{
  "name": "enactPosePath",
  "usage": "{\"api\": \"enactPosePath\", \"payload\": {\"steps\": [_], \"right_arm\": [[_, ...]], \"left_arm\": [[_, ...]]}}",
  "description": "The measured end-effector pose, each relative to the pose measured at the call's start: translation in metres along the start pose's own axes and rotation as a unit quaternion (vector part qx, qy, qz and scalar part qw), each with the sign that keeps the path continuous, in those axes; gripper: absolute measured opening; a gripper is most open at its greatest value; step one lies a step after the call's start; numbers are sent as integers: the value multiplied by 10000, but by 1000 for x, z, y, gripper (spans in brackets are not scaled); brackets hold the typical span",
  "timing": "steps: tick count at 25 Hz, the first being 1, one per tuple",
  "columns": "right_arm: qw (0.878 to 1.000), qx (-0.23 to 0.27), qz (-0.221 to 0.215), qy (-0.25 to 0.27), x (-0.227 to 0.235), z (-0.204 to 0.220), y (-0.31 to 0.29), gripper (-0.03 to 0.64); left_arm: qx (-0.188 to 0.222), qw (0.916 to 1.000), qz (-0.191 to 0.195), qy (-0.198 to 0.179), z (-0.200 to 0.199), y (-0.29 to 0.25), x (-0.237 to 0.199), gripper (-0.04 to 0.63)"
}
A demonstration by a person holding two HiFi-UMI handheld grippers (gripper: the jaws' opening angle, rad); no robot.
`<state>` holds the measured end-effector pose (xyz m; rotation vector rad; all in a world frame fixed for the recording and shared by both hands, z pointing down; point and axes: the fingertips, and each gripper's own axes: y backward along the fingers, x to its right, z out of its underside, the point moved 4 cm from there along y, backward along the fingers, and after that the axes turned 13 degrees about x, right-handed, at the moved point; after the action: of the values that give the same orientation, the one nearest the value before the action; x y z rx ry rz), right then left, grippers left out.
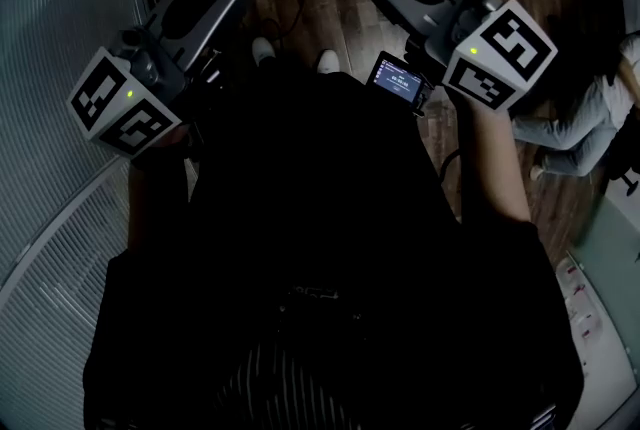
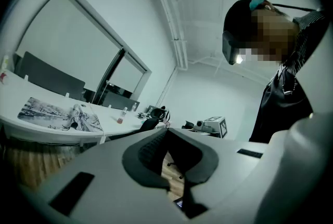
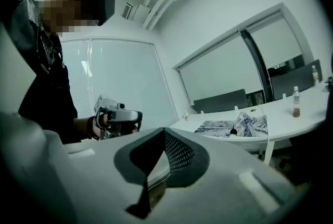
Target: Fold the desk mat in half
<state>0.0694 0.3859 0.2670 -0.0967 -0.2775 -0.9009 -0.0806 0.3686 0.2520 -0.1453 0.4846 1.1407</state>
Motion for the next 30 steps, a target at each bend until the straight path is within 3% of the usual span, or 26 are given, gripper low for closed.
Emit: {"api": "enactPosePath", "payload": {"steps": [6,14,22,30], "right_arm": [[9998,124,-135,82,-2,-9,1,3],[9955,75,-832,456,-38,-5,14,5],[9966,118,-719,380,-26,13,35,5],[9992,133,-248,285,-9,22,35,5]], "left_arm": [[-60,9999,16,-112,3,0,7,9],[16,9996,-152,-248,11,21,24,9],[-29,9999,48,-109,30,6,19,9],[-221,9994,273,13,34,-4,-6,9]]}}
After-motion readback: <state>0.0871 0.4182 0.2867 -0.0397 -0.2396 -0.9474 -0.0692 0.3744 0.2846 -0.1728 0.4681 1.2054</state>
